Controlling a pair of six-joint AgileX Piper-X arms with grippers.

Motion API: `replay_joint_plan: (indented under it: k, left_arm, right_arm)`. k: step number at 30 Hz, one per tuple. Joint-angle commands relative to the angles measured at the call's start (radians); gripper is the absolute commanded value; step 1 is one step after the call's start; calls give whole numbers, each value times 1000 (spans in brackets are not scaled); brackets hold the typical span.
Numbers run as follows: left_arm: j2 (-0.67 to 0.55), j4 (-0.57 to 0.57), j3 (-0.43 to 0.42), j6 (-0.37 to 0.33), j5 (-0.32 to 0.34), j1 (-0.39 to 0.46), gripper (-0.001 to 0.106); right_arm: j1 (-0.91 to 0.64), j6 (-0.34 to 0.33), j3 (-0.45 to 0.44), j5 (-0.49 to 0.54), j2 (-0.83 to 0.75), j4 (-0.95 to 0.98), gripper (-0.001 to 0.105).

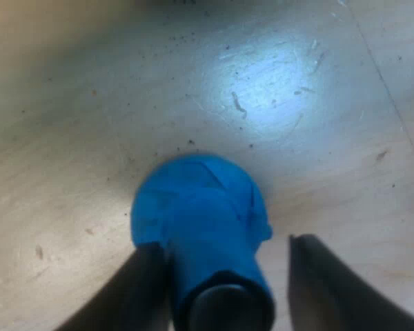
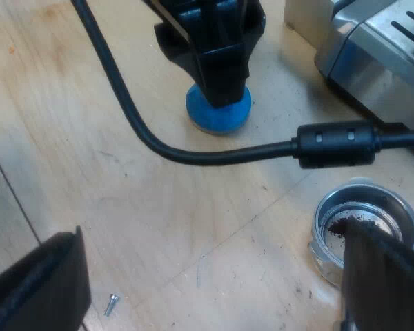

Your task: Grind coffee beans and then tamp

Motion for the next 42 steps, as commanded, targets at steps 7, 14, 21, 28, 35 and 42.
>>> replay_joint_plan:
  k: [7, 14, 21, 28, 35, 42]
  left_arm:
    - [1, 23, -1, -2, 5, -2, 0]
    - [-23, 33, -1, 7, 5, -2, 0]
    - [-162, 47, -1, 9, 5, -2, 0]
    - [-322, 99, -1, 9, 5, -2, 0]
    - [-398, 152, -1, -8, 47, -2, 0]
    - [-402, 151, -4, -14, 51, -76, 0]
  right_arm:
    - [-1, -12, -7, 7, -2, 1, 77]
    - [-1, -45, -7, 35, -42, 3, 77]
    - [-1, -83, -7, 164, -114, 32, 77]
    - [-1, -104, 57, 164, -153, 19, 77]
    - [-1, -102, 232, 150, -189, -177, 77]
    - [-53, -102, 392, 87, -189, -415, 77]
